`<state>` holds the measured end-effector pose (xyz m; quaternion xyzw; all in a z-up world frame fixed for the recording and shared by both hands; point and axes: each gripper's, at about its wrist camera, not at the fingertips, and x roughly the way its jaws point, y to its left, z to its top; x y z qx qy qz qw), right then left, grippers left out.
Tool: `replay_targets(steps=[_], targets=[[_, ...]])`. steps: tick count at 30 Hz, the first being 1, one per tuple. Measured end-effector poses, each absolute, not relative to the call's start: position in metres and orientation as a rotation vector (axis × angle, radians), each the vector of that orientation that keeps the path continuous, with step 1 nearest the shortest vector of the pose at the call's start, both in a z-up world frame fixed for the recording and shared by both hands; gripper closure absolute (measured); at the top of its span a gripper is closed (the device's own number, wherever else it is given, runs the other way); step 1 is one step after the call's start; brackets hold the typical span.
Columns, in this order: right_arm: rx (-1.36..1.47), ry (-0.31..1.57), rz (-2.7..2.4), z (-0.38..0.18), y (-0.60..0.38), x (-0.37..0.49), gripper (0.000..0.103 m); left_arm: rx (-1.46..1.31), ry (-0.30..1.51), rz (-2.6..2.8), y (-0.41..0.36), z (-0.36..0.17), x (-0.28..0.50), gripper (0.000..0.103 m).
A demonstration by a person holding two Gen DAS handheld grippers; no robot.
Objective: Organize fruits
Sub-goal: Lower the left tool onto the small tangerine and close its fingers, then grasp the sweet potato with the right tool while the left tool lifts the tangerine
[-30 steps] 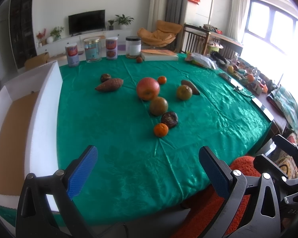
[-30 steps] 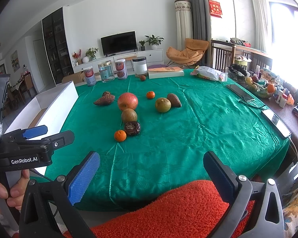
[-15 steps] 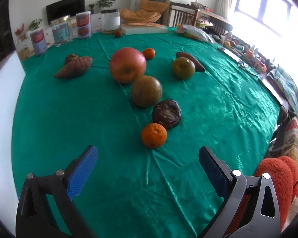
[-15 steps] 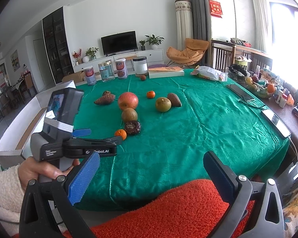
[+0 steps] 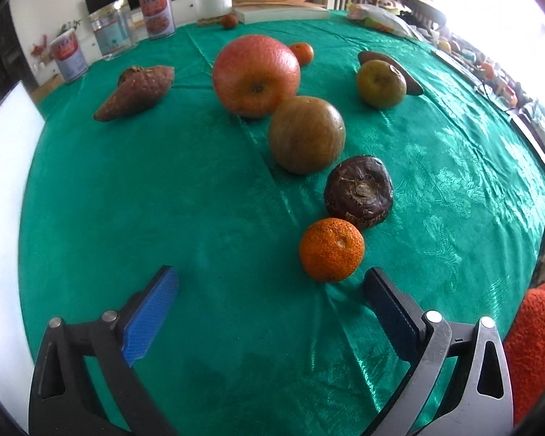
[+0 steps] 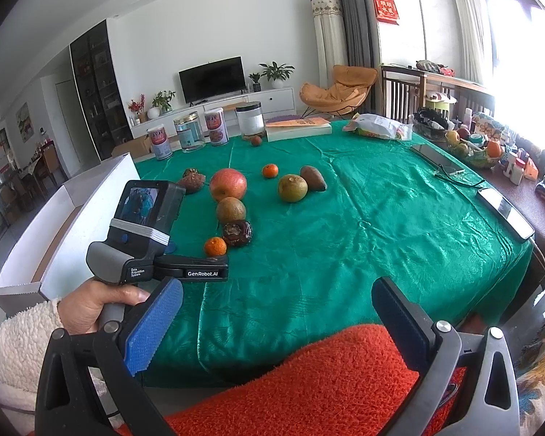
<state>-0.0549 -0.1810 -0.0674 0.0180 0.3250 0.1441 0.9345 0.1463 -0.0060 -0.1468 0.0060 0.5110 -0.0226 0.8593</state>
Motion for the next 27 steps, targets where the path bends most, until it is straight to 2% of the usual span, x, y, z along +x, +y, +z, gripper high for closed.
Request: replay_targets(steps=[8,9,10,15,22,27], targets=[[0.035,0.658,0.291,-0.066,-0.182,-0.057,0.0,-0.013,1.026,-0.196,-0.014,-0.142,0.151,0.005],[0.034,0.659,0.29,-0.066,-0.182,-0.057,0.0,-0.016,1.02,-0.203,-0.015,-0.141,0.152,0.019],[0.033,0.659,0.289,-0.066,-0.182,-0.057,0.0,-0.001,1.005,-0.193,-0.016,-0.139,0.152,0.039],[0.041,0.672,0.29,-0.068,-0.184,-0.055,0.0,0.003,1.002,-0.226,-0.016,-0.135,0.151,0.072],[0.165,0.779,0.337,-0.074,-0.213,-0.021,0.0,0.0,0.976,-0.142,0.013,-0.128,0.132,0.073],[0.167,0.947,0.367,-0.083,-0.238,0.073,0.0,-0.016,0.978,-0.083,0.039,-0.128,0.128,0.073]])
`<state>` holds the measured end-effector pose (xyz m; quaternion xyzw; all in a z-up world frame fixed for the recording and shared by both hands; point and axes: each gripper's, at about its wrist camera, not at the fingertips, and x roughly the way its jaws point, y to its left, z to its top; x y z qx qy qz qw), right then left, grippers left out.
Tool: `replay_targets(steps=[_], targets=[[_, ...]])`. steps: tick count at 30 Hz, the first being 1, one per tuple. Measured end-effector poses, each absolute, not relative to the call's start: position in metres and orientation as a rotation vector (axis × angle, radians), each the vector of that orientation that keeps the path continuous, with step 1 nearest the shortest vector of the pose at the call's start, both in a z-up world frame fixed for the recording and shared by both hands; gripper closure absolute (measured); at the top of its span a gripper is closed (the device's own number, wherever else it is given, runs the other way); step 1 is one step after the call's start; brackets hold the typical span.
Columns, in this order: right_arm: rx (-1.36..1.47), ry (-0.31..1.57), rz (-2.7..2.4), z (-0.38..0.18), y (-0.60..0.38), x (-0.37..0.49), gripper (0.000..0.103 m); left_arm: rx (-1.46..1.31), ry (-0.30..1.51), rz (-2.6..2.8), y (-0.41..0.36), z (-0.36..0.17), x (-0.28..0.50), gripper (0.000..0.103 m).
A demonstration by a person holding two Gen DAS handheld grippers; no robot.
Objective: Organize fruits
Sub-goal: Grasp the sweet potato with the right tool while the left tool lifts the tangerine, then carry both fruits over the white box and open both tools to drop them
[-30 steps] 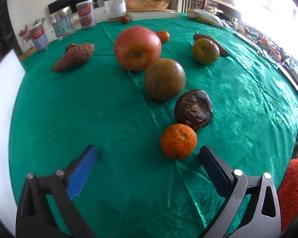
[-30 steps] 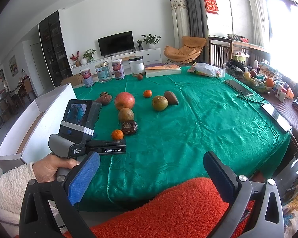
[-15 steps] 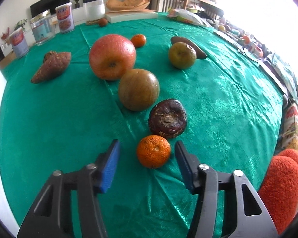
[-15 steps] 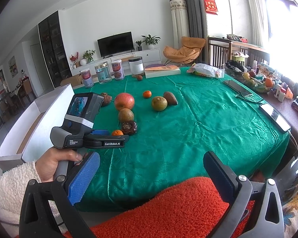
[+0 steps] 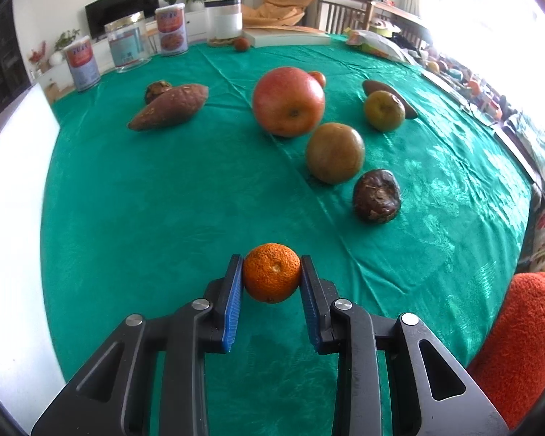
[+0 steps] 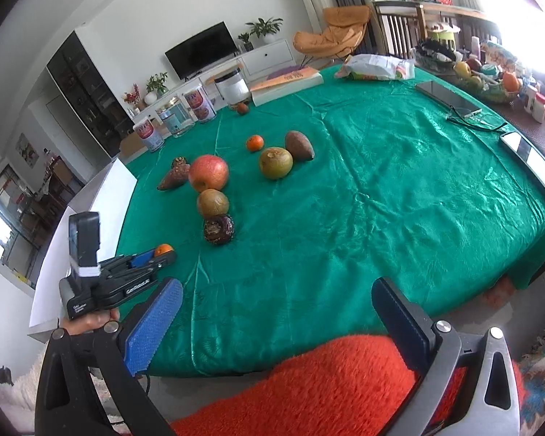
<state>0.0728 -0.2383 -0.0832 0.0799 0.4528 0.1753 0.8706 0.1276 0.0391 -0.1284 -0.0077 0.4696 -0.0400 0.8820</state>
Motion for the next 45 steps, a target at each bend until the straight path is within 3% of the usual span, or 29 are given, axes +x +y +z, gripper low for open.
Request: replay_targets(steps=[3,5,7,10,13,18,21,23,24,29,34,39,45], targets=[[0.096,1.012,0.322,-0.092,-0.241,0.153,0.0,-0.033,0.994,-0.074,0.042,-0.135,0.128,0.072],[0.143,1.039,0.33,-0.093,-0.241,0.206,0.009,-0.029,0.986,-0.065,0.041,-0.136,0.127,0.072],[0.233,1.077,0.351,-0.095,-0.235,0.251,0.027,-0.023,0.982,-0.057,0.039,-0.137,0.126,0.071],[0.291,1.157,0.418,-0.104,-0.208,0.3,0.029,-0.032,0.98,-0.049,0.04,-0.138,0.125,0.067],[0.136,1.237,0.392,-0.121,-0.164,0.326,0.031,-0.028,0.984,-0.052,0.04,-0.139,0.125,0.056],[-0.033,1.329,0.308,-0.153,-0.133,0.349,0.042,-0.015,0.99,-0.047,0.041,-0.139,0.123,0.053],[-0.02,1.416,0.274,-0.171,-0.143,0.357,0.061,0.014,0.989,-0.05,0.038,-0.14,0.122,0.054],[0.032,1.415,0.272,-0.173,-0.156,0.356,0.063,0.029,0.977,-0.061,0.035,-0.14,0.122,0.071],[0.041,1.396,0.26,-0.171,-0.163,0.353,0.063,0.028,0.975,-0.063,0.035,-0.139,0.123,0.074],[0.181,1.253,0.236,-0.136,-0.213,0.329,0.063,-0.12,0.957,-0.071,0.048,-0.124,0.119,0.076],[0.211,1.113,0.324,-0.072,-0.21,0.28,0.063,-0.299,0.89,-0.124,0.068,-0.074,0.095,0.076],[0.375,1.132,0.709,-0.046,-0.12,0.209,0.063,-0.447,0.822,-0.162,0.108,-0.005,0.051,0.076],[0.392,1.259,1.151,-0.059,0.052,0.106,0.063,-0.386,0.704,0.105,0.192,0.052,-0.021,0.076]])
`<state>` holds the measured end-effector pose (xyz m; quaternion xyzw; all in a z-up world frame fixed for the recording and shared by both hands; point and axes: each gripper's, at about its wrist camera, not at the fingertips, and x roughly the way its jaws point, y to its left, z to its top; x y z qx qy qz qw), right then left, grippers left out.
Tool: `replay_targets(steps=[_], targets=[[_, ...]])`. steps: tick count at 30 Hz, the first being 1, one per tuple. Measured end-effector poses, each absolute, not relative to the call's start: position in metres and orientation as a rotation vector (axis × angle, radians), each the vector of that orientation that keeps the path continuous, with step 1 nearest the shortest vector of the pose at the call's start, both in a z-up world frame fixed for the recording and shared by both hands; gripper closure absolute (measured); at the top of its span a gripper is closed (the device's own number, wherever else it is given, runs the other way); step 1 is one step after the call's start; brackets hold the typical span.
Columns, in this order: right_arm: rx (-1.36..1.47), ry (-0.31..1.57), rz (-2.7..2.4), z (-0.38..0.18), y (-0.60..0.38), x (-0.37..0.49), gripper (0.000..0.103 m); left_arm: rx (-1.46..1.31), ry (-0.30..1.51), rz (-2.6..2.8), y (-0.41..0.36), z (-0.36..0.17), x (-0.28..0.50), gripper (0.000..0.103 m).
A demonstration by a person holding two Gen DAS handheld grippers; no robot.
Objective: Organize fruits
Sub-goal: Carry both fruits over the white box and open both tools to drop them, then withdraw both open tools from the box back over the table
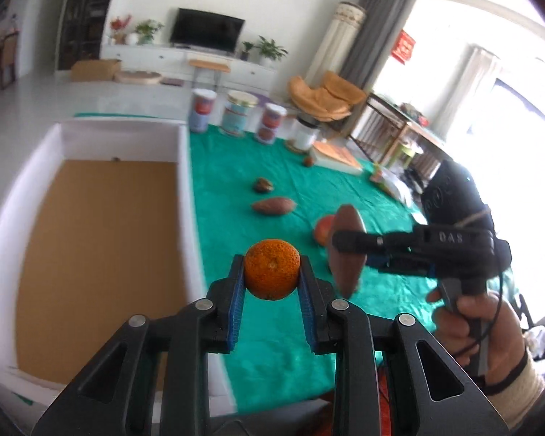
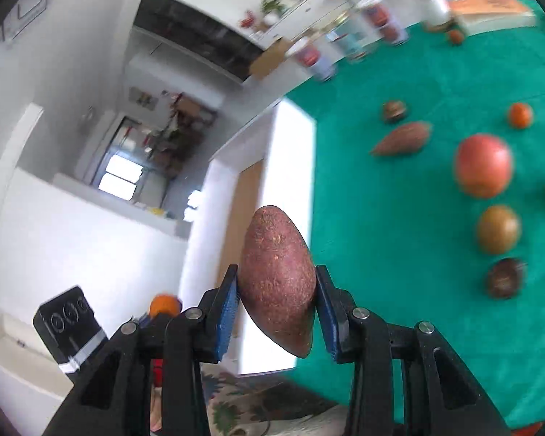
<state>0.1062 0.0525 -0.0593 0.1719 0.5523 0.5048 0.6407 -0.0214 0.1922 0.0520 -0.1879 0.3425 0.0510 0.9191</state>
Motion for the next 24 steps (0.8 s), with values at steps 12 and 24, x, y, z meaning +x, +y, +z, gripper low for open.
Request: replay_targets(steps=[12,24], targets=[[0.032,1.355,1.248,-0.134,0.244,0.025,0.059,-0.451,0.881,0.555,0.312,-0.061,-0.065,0.074],[0.037,0.976,1.084,-0.051,0.127,0.054,0.03,-0.375,0.737,0.445,0.259,-0.023,-0.043,0.021]])
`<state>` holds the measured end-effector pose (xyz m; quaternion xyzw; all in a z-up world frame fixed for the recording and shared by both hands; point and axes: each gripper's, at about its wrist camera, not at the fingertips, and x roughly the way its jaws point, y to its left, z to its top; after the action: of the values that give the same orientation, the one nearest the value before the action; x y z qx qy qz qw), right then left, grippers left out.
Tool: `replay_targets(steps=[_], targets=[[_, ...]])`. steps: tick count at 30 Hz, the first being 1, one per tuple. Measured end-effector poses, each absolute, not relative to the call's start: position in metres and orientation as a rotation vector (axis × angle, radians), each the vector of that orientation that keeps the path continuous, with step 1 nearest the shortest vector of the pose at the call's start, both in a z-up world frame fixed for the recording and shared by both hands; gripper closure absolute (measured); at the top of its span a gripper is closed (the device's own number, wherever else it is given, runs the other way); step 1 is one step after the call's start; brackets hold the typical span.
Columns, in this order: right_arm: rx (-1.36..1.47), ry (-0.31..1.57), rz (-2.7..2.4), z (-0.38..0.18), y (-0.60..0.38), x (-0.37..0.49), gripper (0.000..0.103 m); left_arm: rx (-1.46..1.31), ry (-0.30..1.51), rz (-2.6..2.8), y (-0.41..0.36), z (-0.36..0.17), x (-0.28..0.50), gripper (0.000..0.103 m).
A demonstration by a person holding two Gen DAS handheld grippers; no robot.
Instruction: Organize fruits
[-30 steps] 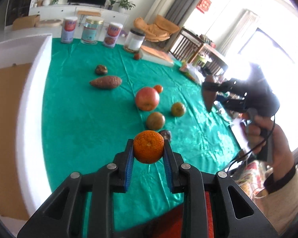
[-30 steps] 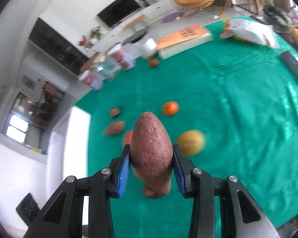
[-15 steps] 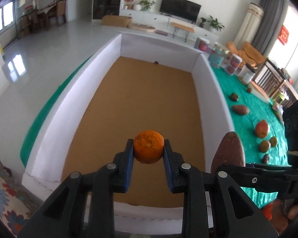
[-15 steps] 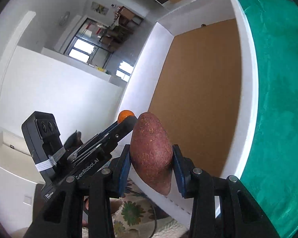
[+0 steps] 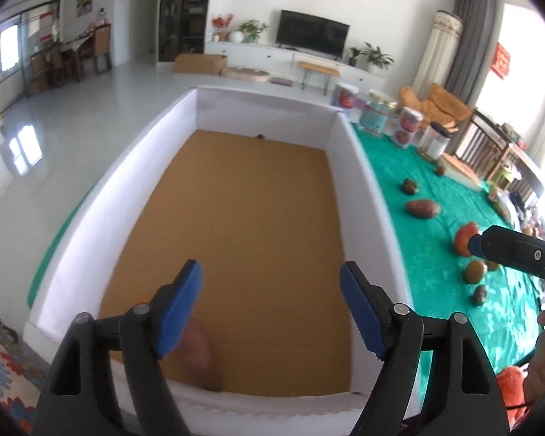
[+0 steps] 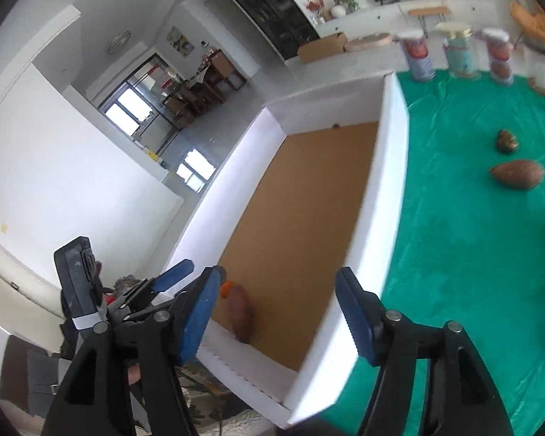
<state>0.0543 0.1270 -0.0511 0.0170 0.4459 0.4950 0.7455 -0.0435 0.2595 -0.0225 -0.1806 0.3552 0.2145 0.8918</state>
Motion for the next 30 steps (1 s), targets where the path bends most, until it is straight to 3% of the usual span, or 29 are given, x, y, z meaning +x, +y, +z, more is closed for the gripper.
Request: replay_targets(steps=[5,11,13,15,19,25,30], targets=[[-0.192,0.789,0.75,0.005,-0.01,0.066,0.019,-0.331,0.694,0.209,0.187,0.0,-0.008,0.018],[-0.743,0.631,0.179,0.089,-0.144,0.056,0.01,-0.267,0.694,-0.052,0.099,0.019,0.033,0.016],[-0.951,0.579,-0.008,0.101,-0.169,0.049,0.0,-0.25,0.696,-0.1,0.074,0.021,0.042,0.015],[-1.061,0.565,-0.084,0.102,-0.195,0.052,0.0,-0.237,0.695,-0.122,0.055,0.018,0.051,0.013],[-0.786,0.607,0.153,0.071,-0.212,0.047,0.0,-0.213,0.73,-0.074,0.036,-0.008,0.069,0.013],[-0.167,0.709,0.409,-0.062,-0.189,0.067,0.0,-0.169,0.764,0.095,0.047,-0.067,0.08,0.013],[-0.068,0.732,0.372,-0.111,-0.163,0.077,0.0,-0.117,0.748,0.166,0.059,-0.101,0.095,0.013]])
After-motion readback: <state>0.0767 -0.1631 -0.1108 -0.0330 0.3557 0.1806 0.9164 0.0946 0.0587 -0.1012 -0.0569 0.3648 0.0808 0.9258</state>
